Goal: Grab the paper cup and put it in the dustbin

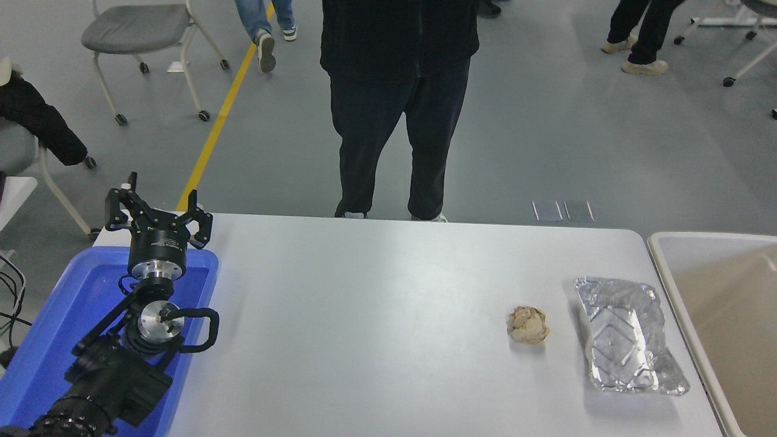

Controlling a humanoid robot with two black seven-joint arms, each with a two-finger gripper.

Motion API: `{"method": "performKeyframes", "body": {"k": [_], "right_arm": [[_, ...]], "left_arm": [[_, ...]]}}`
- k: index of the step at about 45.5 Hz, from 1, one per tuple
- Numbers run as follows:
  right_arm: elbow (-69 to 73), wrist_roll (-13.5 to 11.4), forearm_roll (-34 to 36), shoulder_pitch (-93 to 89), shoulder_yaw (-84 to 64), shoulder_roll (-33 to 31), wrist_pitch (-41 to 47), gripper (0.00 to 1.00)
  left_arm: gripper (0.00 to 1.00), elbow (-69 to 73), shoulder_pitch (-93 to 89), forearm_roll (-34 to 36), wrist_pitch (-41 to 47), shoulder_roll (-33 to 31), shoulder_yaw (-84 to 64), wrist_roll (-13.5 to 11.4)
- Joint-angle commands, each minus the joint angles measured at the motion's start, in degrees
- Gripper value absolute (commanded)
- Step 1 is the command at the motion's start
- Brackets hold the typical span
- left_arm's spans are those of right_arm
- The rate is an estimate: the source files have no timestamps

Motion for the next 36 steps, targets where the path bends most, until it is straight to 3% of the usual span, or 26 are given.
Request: {"method": "performKeyframes", "body": {"k": [1, 11, 36], "right_arm": [[-18.4, -1.0, 1.5, -17.6, 17.0, 7.0, -0.6, 0.0], [-23.9, -2.5, 1.2, -31.9, 27.6, 11.1, 2.5, 0.0], [-26.6, -2.3, 0.5, -46.0, 27.1, 20.1, 6.9, 0.0]], "left_arm": [[0.99, 0.0, 0.0, 0.0, 0.0, 0.0, 0.0, 0.0], [0.99, 0.0, 0.0, 0.0, 0.0, 0.0, 0.0, 0.0], [0.99, 0.0, 0.0, 0.0, 0.0, 0.0, 0.0, -0.1]]}}
